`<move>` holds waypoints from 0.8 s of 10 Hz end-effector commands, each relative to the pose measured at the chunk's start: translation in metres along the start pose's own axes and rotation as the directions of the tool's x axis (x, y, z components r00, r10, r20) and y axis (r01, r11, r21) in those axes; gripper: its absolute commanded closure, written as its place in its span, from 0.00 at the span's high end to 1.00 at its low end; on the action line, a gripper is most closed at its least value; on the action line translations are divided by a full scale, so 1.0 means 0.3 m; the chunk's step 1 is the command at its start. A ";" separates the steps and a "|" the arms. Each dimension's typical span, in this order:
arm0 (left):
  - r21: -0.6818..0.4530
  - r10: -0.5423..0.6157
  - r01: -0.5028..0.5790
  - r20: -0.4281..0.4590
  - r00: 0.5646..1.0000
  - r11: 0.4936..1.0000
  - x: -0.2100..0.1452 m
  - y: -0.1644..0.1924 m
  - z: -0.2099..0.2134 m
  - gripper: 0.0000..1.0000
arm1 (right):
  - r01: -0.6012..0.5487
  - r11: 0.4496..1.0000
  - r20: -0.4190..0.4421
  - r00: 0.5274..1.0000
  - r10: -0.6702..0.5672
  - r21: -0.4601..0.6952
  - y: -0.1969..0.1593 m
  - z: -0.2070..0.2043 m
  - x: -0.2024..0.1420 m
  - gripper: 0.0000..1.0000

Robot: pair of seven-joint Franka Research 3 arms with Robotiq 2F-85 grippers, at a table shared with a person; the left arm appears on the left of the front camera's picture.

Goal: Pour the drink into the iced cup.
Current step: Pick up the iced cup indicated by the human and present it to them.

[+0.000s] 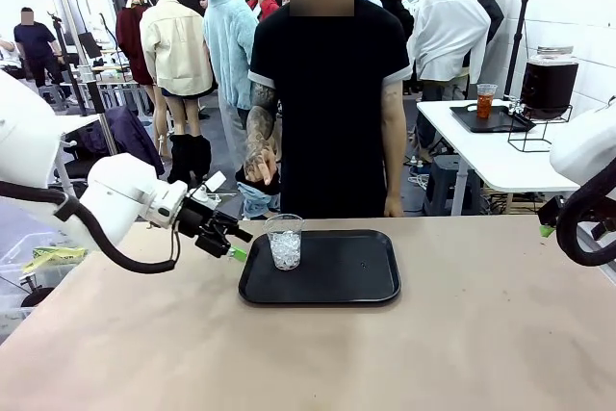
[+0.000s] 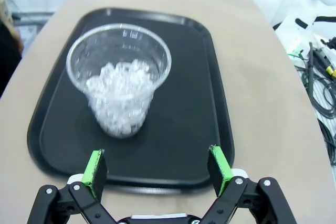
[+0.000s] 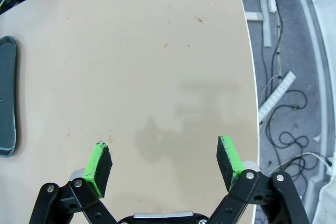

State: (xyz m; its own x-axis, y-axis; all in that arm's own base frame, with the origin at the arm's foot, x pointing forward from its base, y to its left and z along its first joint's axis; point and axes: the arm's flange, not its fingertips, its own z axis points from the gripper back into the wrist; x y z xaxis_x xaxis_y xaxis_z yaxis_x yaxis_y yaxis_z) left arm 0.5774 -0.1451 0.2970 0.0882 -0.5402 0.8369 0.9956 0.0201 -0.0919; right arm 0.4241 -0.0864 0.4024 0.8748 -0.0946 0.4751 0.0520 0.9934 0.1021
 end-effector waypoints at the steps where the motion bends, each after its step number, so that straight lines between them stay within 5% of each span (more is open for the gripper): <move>1: 0.010 -0.070 0.069 0.088 0.994 0.998 -0.010 0.024 -0.040 1.00 | -0.004 1.000 0.003 1.000 0.004 -0.009 -0.003 -0.002 0.003 1.00; 8: 0.045 -0.113 0.108 0.152 0.982 0.993 -0.027 0.118 -0.132 1.00 | -0.004 1.000 0.003 1.000 0.004 -0.009 -0.003 -0.002 0.003 1.00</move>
State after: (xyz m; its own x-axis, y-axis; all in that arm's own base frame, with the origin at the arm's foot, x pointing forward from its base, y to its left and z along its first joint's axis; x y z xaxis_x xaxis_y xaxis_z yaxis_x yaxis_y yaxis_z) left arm 0.6033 -0.1695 0.2693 0.0032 -0.4378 0.8991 1.0000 -0.0014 -0.0042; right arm 0.4241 -0.0864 0.4024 0.8748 -0.0947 0.4751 0.0521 0.9934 0.1021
